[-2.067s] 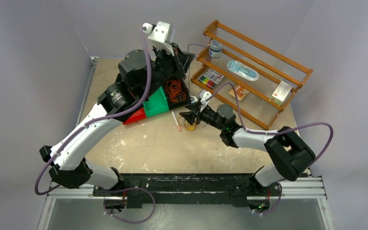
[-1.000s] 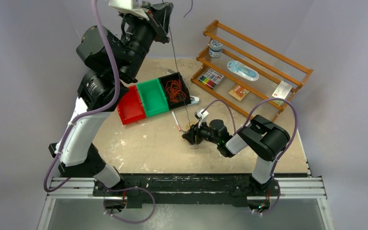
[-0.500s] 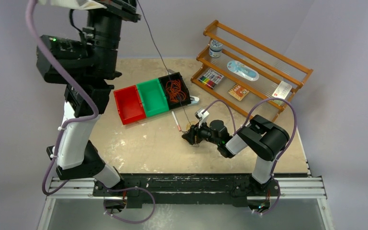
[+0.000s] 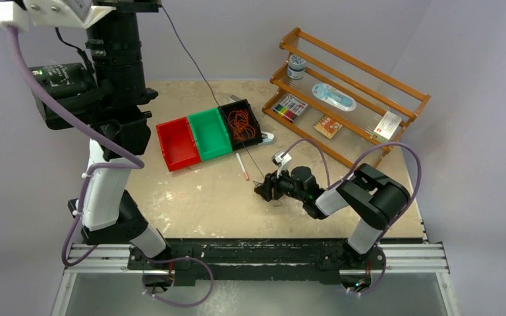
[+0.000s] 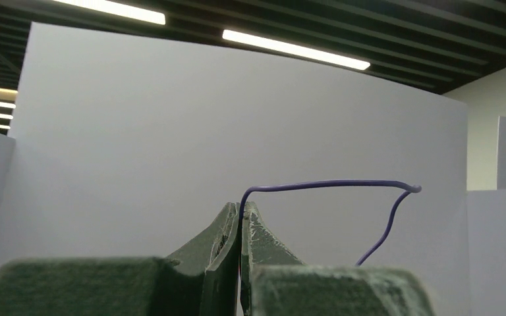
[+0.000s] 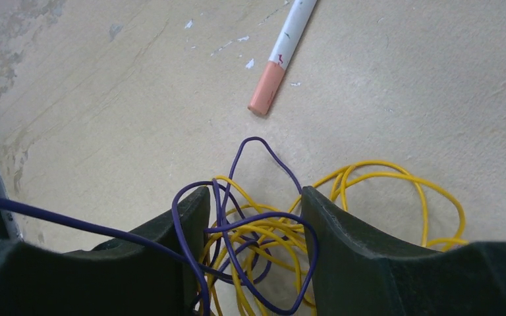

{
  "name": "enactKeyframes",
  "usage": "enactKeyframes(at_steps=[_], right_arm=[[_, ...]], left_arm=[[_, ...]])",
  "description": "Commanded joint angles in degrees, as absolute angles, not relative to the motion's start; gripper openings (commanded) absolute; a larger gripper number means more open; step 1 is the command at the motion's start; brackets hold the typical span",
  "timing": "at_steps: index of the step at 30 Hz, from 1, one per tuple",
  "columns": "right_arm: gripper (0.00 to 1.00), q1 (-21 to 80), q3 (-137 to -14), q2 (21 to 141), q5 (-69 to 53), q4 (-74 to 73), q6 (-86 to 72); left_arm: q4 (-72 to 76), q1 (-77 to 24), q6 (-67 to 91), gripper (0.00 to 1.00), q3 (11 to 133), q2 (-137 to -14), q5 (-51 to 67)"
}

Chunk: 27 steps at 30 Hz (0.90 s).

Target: Untangle the cables

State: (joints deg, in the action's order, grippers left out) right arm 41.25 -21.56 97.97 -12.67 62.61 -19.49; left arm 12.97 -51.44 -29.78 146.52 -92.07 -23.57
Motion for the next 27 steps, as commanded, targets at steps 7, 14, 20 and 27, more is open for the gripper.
enactKeyframes(at_steps=[7, 14, 20, 27], right_arm=[[0.56, 41.40, -17.84, 90.59, -9.83, 51.80, -24.05], [0.48, 41.40, -15.50, 83.77, -4.41, 44.86, -29.49], [0.37, 41.44, -14.46, 80.20, -0.08, 40.23, -35.02], [0.54, 41.45, -13.43, 71.95, 2.71, 40.56, -34.53]], left_arm=[[20.30, -51.41, -40.38, 0.00, 149.19, -89.23, -20.17], [20.48, -51.42, -44.44, 0.00, 149.00, -88.09, -19.95], [20.32, -51.46, -46.68, 0.00, 149.17, -86.43, -20.20], [18.62, -51.38, -45.72, 0.00, 145.58, -84.57, -22.91]])
